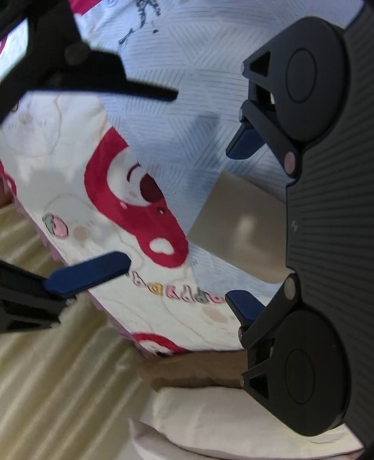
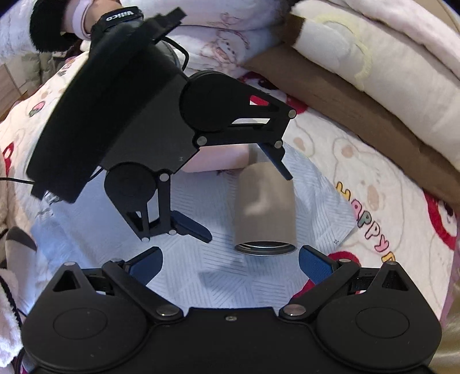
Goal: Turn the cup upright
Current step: 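Move the left tool toward the tan tumbler lying on its side, then close the left gripper around the tan tumbler's body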
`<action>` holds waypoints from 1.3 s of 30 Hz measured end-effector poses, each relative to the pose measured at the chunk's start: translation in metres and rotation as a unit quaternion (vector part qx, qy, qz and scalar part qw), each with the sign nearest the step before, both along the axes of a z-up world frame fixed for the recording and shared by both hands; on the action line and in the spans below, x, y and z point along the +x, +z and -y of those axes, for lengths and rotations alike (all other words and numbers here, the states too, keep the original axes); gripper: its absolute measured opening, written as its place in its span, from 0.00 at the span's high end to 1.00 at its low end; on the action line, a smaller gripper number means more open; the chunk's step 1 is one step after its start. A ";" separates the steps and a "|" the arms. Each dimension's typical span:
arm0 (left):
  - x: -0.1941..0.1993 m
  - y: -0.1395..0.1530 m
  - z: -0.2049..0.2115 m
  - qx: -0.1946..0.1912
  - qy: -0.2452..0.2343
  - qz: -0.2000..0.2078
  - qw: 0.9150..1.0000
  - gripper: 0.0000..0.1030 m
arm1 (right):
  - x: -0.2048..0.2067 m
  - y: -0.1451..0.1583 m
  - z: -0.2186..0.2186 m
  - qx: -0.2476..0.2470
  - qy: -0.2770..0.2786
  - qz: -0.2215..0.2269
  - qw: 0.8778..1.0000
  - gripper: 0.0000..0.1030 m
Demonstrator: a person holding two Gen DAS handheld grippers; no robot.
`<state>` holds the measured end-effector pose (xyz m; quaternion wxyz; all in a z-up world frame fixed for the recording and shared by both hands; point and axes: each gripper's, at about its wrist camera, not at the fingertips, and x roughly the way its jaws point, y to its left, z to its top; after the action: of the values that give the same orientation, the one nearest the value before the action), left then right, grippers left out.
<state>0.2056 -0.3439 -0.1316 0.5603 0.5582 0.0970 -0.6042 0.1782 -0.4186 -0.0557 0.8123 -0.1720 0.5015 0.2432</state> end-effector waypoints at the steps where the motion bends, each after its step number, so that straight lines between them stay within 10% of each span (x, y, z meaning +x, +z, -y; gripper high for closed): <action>1: 0.002 -0.003 0.001 0.005 -0.009 0.000 1.000 0.04 | 0.000 -0.002 0.003 0.001 -0.005 -0.001 1.000 0.01; 16: 0.022 -0.033 0.017 0.062 -0.078 0.022 0.995 0.12 | 0.021 -0.025 0.022 0.012 -0.047 -0.028 0.998 0.01; 39: 0.011 -0.043 0.014 0.049 -0.022 0.057 0.997 0.22 | 0.004 -0.027 0.028 0.055 -0.093 0.014 0.994 0.01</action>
<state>0.2164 -0.3581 -0.1747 0.5234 0.6205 0.0825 -0.5781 0.1823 -0.4463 -0.0828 0.8463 -0.0833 0.4901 0.1915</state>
